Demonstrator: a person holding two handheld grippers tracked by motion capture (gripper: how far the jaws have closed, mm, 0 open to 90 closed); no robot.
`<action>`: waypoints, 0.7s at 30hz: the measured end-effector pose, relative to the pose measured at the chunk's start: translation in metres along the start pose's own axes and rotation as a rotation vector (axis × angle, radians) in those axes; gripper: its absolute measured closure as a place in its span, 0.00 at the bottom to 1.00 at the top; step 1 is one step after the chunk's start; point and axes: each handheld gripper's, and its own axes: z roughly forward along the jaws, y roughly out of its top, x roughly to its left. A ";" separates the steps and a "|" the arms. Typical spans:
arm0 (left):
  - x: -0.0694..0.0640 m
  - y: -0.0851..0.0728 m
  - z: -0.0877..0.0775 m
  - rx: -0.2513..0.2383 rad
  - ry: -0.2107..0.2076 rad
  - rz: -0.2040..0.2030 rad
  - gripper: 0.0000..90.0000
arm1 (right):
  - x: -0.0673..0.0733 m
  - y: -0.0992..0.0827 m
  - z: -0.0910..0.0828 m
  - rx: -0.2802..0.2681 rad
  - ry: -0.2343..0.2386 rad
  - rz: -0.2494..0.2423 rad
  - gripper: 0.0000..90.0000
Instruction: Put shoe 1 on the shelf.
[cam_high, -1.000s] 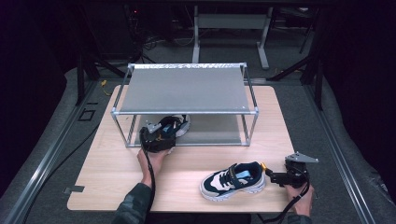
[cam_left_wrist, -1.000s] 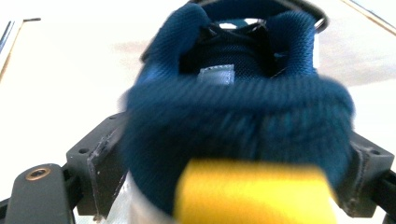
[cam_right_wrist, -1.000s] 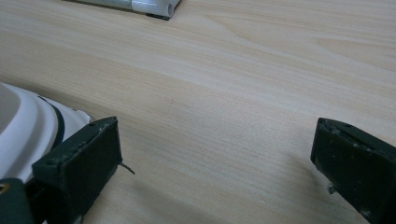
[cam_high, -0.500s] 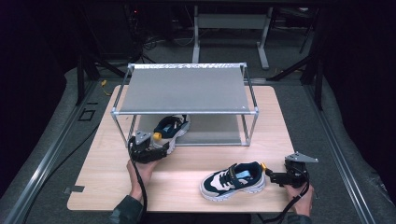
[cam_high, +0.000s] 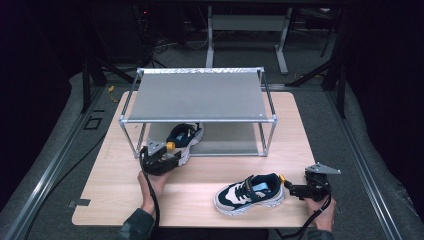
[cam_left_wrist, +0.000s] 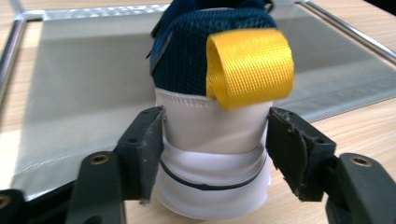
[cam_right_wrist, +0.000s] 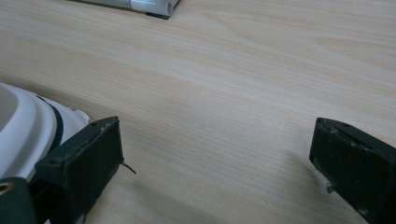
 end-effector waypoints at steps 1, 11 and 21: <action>-0.002 0.001 0.002 0.004 0.001 0.005 0.44 | 0.000 0.000 0.000 0.000 0.000 0.000 0.03; -0.014 0.010 0.025 0.028 -0.024 0.019 0.53 | 0.000 0.000 0.000 0.000 0.006 0.003 0.03; -0.019 0.015 0.042 0.031 -0.008 0.020 0.55 | 0.000 0.000 0.000 0.000 0.004 -0.001 0.03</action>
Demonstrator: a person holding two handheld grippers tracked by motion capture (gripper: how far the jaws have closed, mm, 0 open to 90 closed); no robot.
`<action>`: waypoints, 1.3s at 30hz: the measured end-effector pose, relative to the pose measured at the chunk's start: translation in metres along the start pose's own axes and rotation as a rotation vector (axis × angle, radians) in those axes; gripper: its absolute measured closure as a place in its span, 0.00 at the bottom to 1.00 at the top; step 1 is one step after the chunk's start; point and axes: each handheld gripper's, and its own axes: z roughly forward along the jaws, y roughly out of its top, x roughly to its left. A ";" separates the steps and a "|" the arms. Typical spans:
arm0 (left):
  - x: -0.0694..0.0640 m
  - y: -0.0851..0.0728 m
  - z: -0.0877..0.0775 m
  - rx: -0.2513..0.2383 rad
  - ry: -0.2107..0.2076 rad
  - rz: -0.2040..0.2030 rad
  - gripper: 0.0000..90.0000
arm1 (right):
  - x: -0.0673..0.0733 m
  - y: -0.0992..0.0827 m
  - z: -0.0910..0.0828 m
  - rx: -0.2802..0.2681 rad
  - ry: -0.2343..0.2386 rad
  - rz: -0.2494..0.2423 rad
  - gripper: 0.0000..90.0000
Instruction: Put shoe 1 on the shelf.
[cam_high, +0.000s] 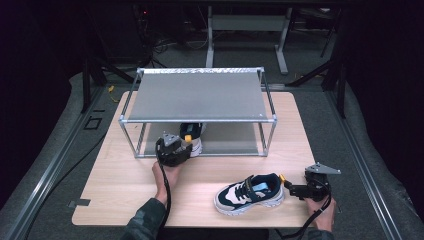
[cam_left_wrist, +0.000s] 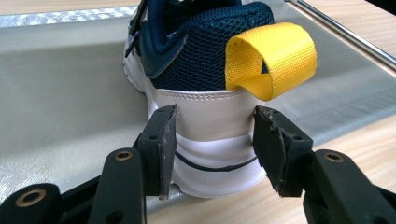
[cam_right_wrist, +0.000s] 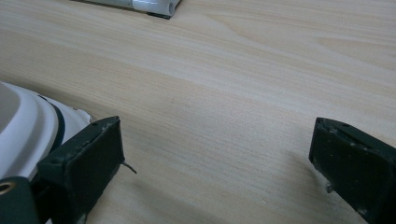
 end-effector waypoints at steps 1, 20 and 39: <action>0.000 0.001 0.002 0.003 0.003 0.000 0.55 | 0.000 0.000 0.000 0.000 -0.001 0.000 0.03; 0.012 -0.003 -0.024 0.062 -0.044 0.031 0.16 | 0.001 0.000 0.000 0.003 0.003 0.001 0.04; 0.054 -0.074 -0.079 0.237 -0.013 0.096 0.00 | -0.003 0.000 -0.002 -0.007 0.058 0.015 0.04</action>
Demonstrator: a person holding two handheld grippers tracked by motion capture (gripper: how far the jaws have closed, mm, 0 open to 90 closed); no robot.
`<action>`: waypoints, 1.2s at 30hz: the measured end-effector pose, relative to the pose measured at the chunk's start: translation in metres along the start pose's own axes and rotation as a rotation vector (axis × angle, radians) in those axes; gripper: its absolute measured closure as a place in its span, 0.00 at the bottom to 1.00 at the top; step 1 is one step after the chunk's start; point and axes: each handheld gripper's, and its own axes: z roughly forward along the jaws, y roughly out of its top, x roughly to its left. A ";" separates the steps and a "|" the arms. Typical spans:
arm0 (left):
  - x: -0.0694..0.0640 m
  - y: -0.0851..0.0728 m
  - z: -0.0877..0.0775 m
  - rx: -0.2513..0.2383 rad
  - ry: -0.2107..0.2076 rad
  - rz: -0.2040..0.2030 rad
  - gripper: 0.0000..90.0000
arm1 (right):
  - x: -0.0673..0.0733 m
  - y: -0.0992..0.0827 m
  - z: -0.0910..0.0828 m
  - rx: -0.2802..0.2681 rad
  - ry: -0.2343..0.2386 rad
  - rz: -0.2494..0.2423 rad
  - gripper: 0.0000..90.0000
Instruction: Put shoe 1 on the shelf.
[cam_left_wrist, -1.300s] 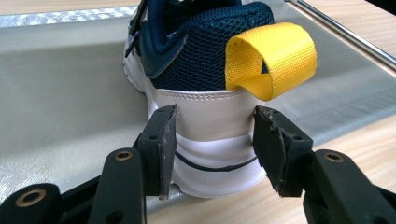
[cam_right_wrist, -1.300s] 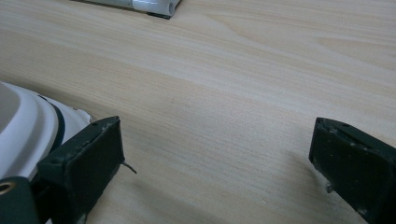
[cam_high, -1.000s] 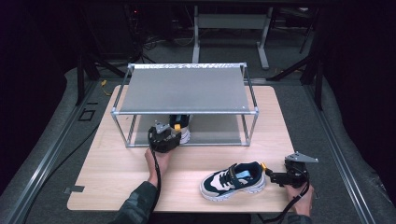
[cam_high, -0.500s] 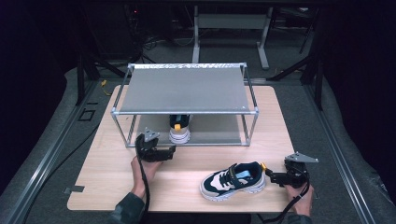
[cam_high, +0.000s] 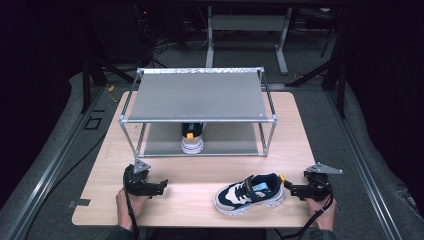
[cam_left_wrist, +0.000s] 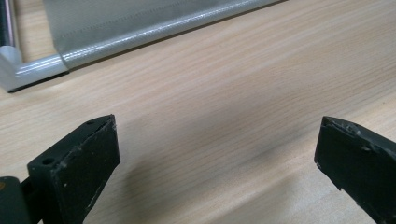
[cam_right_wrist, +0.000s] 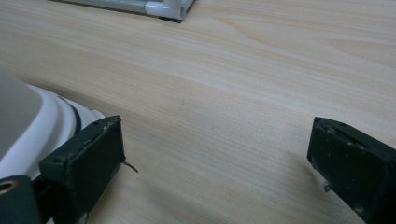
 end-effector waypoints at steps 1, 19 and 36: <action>-0.001 0.000 0.002 0.009 0.003 0.003 0.00 | -0.001 0.000 -0.001 -0.014 0.019 0.005 0.04; -0.006 -0.001 0.009 -0.003 0.011 0.037 0.00 | 0.038 0.065 -0.064 0.001 0.124 -0.201 0.09; -0.005 -0.002 0.009 -0.006 0.012 0.034 0.00 | 0.117 0.087 -0.061 0.137 0.344 -0.452 0.16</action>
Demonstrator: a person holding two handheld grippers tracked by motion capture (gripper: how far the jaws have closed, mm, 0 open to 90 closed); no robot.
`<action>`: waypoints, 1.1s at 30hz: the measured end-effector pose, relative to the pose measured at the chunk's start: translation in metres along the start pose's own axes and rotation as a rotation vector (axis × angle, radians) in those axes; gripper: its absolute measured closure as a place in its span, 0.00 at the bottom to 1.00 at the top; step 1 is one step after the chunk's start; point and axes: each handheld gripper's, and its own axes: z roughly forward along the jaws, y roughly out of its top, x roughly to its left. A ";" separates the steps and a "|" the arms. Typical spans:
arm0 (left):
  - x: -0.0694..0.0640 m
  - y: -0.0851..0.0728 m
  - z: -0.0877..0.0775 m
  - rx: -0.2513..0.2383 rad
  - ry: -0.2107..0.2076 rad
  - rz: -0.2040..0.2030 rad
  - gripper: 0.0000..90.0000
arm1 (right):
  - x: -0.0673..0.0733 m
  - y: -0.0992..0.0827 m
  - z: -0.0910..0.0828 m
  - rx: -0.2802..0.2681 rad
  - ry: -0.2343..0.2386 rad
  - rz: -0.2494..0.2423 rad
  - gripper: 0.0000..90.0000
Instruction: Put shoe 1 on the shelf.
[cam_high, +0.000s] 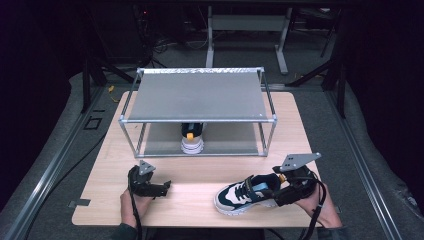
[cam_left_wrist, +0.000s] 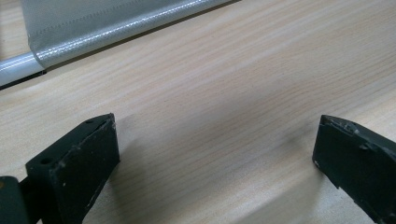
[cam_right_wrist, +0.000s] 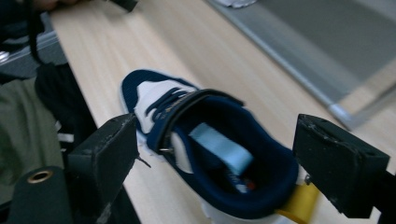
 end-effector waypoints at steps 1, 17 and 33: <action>0.000 0.000 0.000 0.000 0.001 -0.001 0.00 | 0.002 0.000 0.004 0.012 0.020 -0.006 0.17; 0.000 0.000 0.000 0.000 0.003 -0.003 0.00 | 0.015 -0.006 0.045 0.180 0.103 -0.093 0.45; 0.000 0.000 0.000 0.000 0.002 -0.003 0.01 | 0.017 -0.007 0.058 0.212 0.099 -0.151 0.65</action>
